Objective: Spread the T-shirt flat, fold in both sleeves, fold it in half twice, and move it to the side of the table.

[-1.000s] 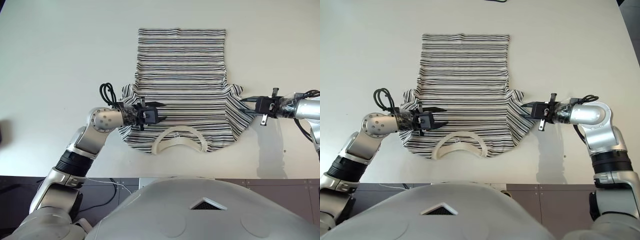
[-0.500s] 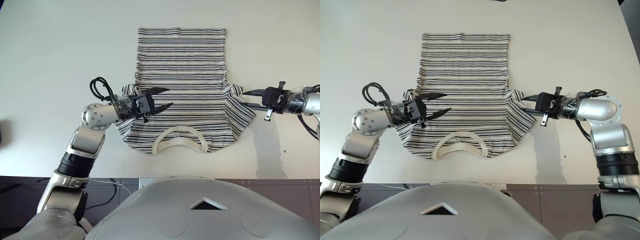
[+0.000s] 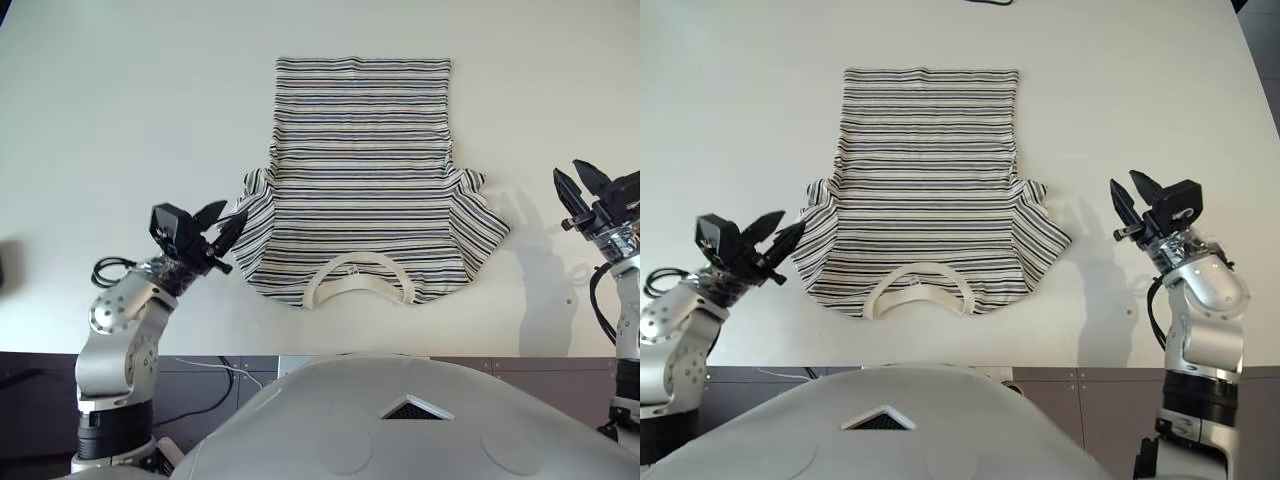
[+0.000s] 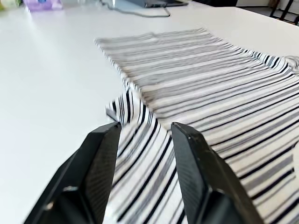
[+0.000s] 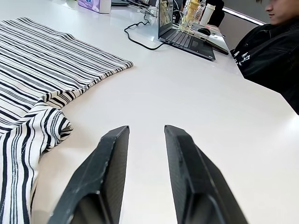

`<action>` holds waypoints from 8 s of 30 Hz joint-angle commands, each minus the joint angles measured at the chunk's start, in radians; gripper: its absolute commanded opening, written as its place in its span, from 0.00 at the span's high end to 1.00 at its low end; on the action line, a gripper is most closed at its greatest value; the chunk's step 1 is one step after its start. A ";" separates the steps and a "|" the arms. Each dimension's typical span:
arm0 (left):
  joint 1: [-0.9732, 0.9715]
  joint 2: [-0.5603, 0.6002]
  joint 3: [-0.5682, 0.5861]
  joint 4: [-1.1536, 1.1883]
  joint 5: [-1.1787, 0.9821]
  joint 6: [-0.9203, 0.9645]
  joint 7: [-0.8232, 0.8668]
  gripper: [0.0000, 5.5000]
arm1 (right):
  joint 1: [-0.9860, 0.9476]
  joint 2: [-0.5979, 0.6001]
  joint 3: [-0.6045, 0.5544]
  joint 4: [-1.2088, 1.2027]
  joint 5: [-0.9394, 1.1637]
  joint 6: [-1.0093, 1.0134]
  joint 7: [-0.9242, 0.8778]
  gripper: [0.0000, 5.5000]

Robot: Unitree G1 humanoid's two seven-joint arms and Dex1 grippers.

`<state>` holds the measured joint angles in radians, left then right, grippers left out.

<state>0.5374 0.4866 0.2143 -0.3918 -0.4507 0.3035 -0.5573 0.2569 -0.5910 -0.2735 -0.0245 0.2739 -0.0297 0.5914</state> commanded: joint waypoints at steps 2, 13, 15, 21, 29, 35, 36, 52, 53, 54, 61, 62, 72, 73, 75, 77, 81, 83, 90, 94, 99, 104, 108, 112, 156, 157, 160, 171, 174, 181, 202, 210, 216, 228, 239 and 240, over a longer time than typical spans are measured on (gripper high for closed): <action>0.069 -0.067 0.054 0.008 -0.014 0.021 0.064 0.64 | -0.030 -0.041 -0.051 0.042 -0.006 0.009 0.008 0.75; -0.003 -0.118 0.085 0.000 -0.131 0.227 0.157 0.64 | -0.053 -0.030 -0.030 0.064 -0.036 -0.003 0.006 0.75; -0.017 -0.122 0.094 -0.001 -0.154 0.259 0.168 0.64 | -0.054 -0.025 -0.025 0.066 -0.041 -0.005 0.005 0.75; -0.059 -0.128 0.116 0.005 -0.205 0.325 0.195 0.74 | -0.053 -0.015 -0.010 0.056 -0.052 -0.002 -0.002 0.75; -0.095 -0.109 0.143 0.033 -0.236 0.363 0.181 0.97 | -0.050 0.003 0.006 0.051 -0.065 -0.003 -0.010 0.75; -0.105 -0.072 0.121 0.029 -0.190 0.326 0.134 0.98 | -0.045 0.014 0.014 0.042 -0.069 -0.003 -0.024 0.75; -0.101 -0.061 0.107 0.022 -0.157 0.285 0.117 0.98 | -0.043 0.016 0.014 0.040 -0.070 -0.003 -0.026 0.75; -0.173 0.013 -0.193 -0.138 0.058 0.055 -0.096 0.98 | -0.090 0.056 0.036 0.069 -0.073 0.010 -0.051 0.75; -0.182 0.017 -0.213 -0.138 0.073 0.053 -0.099 0.98 | -0.098 0.059 0.041 0.074 -0.075 0.011 -0.051 0.75; -0.185 0.025 -0.233 -0.138 0.090 0.050 -0.104 0.98 | -0.106 0.061 0.046 0.079 -0.077 0.011 -0.050 0.75; -0.198 0.101 -0.355 -0.071 0.226 0.014 -0.154 0.98 | -0.141 0.056 0.061 0.106 -0.084 0.006 -0.044 0.75; -0.204 0.111 -0.371 -0.060 0.245 0.007 -0.161 0.98 | -0.145 0.055 0.063 0.109 -0.085 0.005 -0.044 0.75; -0.257 0.082 -0.313 -0.098 0.151 -0.034 -0.189 0.85 | -0.051 0.042 0.050 0.072 -0.087 0.011 -0.020 0.75; -0.266 0.074 -0.295 -0.103 0.132 -0.031 -0.178 0.85 | -0.013 0.044 0.050 0.044 -0.080 0.020 -0.012 0.75; -0.274 0.075 -0.261 -0.062 0.160 -0.048 -0.141 0.85 | 0.083 0.063 0.044 -0.041 -0.038 0.068 0.002 0.75; -0.265 0.078 -0.236 -0.009 0.217 -0.079 -0.097 0.85 | 0.181 0.086 0.031 -0.134 0.013 0.122 0.005 0.75; -0.209 0.060 -0.245 0.020 0.295 -0.155 -0.042 0.85 | 0.226 0.130 -0.036 -0.203 0.139 0.272 -0.049 0.75; -0.187 0.063 -0.271 0.039 0.342 -0.203 -0.034 0.85 | 0.218 0.153 -0.041 -0.247 0.223 0.375 -0.067 0.75; -0.181 0.057 -0.304 0.080 0.429 -0.282 -0.015 0.85 | 0.210 0.192 -0.018 -0.306 0.302 0.591 -0.164 0.75; -0.178 0.051 -0.320 0.081 0.447 -0.293 -0.009 0.85 | 0.205 0.207 0.011 -0.304 0.273 0.625 -0.207 0.75; -0.171 0.051 -0.327 0.078 0.461 -0.293 -0.001 0.85 | 0.231 0.206 0.050 -0.346 0.277 0.660 -0.206 0.75; -0.153 0.046 -0.333 0.067 0.474 -0.290 0.008 0.85 | 0.250 0.208 0.050 -0.367 0.287 0.679 -0.211 0.75; -0.146 0.041 -0.339 0.066 0.484 -0.289 0.017 0.85 | 0.234 0.214 0.023 -0.348 0.303 0.689 -0.224 0.75; -0.149 0.038 -0.345 0.069 0.493 -0.288 0.021 0.84 | 0.226 0.210 0.024 -0.341 0.297 0.679 -0.219 0.84; -0.195 0.042 -0.379 0.075 0.508 -0.282 -0.003 0.84 | 0.164 0.115 0.398 -0.523 0.027 0.492 -0.059 0.98; -0.194 0.043 -0.379 0.074 0.509 -0.281 -0.005 0.84 | 0.170 0.106 0.403 -0.519 0.016 0.490 -0.053 0.98; -0.193 0.044 -0.381 0.073 0.513 -0.281 -0.008 0.84 | 0.176 0.075 0.428 -0.500 -0.035 0.468 -0.043 0.98; -0.191 0.086 -0.371 0.053 0.538 -0.316 -0.035 0.84 | 0.128 0.123 0.216 -0.625 0.371 0.595 -0.017 0.87; -0.165 0.171 -0.324 0.059 0.555 -0.406 -0.068 0.84 | 0.182 -0.015 0.134 -0.547 0.219 0.494 0.039 0.87; -0.013 0.389 -0.224 0.148 0.597 -0.806 -0.168 0.76 | 0.375 -0.149 0.049 -0.423 -0.032 0.180 0.173 0.86; -0.140 0.420 -0.404 0.473 1.136 -1.277 0.126 0.65 | 0.288 -0.077 0.137 -0.353 -0.134 0.146 0.110 0.73; -0.158 0.435 -0.456 0.480 1.151 -1.290 0.153 0.65 | 0.261 -0.072 0.162 -0.332 -0.145 0.134 0.109 0.73; -0.114 0.467 -0.483 0.489 1.104 -1.313 0.165 0.65 | 0.280 -0.065 0.164 -0.318 -0.152 0.115 0.103 0.73; -0.159 0.460 -0.523 0.535 1.024 -1.272 0.162 0.65 | 0.270 -0.044 0.189 -0.298 -0.174 0.097 0.093 0.73; -0.168 0.472 -0.552 0.522 1.014 -1.275 0.144 0.88 | 0.271 -0.045 0.201 -0.304 -0.182 0.094 0.091 0.73; -0.168 0.474 -0.552 0.523 1.013 -1.276 0.145 0.91 | 0.272 -0.048 0.200 -0.304 -0.184 0.093 0.091 0.73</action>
<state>0.3406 0.9511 -0.2914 0.0749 0.4851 -1.0283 -0.3490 0.5288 -0.6357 -0.0753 -0.3237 0.1005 0.0686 0.6857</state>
